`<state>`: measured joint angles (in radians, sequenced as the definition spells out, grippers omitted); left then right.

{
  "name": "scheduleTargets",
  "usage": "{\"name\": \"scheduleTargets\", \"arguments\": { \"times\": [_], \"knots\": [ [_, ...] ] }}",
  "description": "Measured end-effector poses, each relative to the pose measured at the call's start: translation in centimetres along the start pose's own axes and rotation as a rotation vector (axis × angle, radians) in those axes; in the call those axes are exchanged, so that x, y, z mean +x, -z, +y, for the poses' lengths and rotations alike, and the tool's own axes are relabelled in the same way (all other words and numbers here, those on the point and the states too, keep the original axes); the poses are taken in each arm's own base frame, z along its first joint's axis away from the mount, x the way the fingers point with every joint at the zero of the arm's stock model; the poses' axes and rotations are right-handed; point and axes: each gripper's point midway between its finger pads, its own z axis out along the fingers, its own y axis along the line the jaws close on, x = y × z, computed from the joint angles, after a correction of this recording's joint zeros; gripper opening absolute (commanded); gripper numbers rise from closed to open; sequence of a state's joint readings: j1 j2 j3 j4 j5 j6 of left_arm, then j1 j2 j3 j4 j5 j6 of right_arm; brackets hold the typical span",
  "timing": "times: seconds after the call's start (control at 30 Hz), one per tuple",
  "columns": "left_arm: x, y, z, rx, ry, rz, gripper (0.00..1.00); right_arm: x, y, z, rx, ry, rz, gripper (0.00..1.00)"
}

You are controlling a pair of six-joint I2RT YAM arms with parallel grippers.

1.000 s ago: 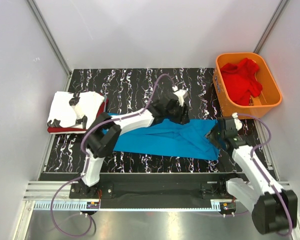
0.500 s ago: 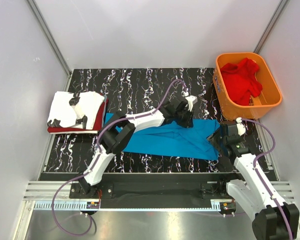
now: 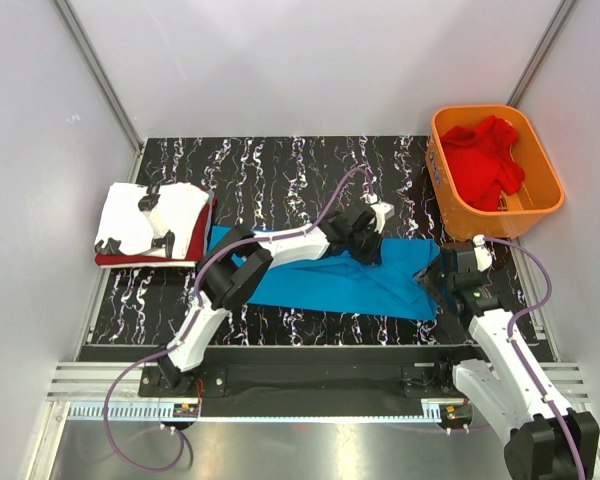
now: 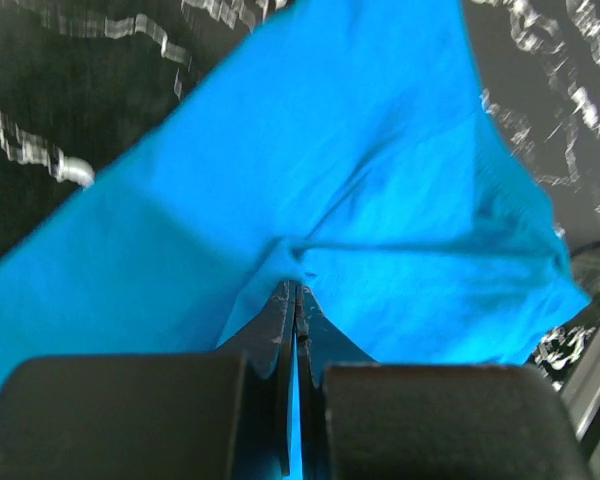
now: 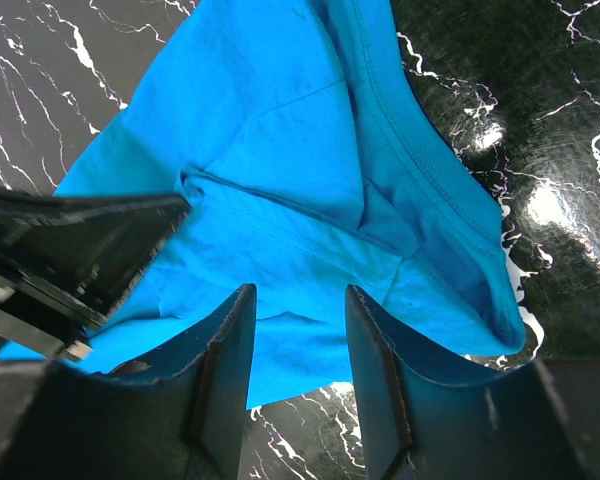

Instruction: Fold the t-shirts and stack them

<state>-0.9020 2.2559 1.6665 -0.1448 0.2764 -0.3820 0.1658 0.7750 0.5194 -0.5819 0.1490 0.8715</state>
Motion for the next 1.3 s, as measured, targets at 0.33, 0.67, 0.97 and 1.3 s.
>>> {"name": "scheduleTargets", "arguments": {
  "times": [0.33,0.67,0.97,1.3],
  "knots": [
    [1.6,3.4,-0.3,-0.006,0.003,-0.004,0.00,0.0,0.0,0.0,-0.001,0.003,0.000,0.48],
    [-0.9,4.8,-1.0,-0.026,-0.054,-0.070,0.57,0.2,-0.1,0.0,-0.002,0.013,0.013,0.50],
    [-2.1,1.6,-0.5,-0.053,-0.137,-0.052,0.51,0.3,0.0,0.1,-0.010,0.023,0.015,0.51],
    [-0.6,0.0,0.7,-0.089,-0.153,0.014,0.00,-0.1,0.6,0.4,-0.023,0.028,0.006,0.51]
  ]
}}
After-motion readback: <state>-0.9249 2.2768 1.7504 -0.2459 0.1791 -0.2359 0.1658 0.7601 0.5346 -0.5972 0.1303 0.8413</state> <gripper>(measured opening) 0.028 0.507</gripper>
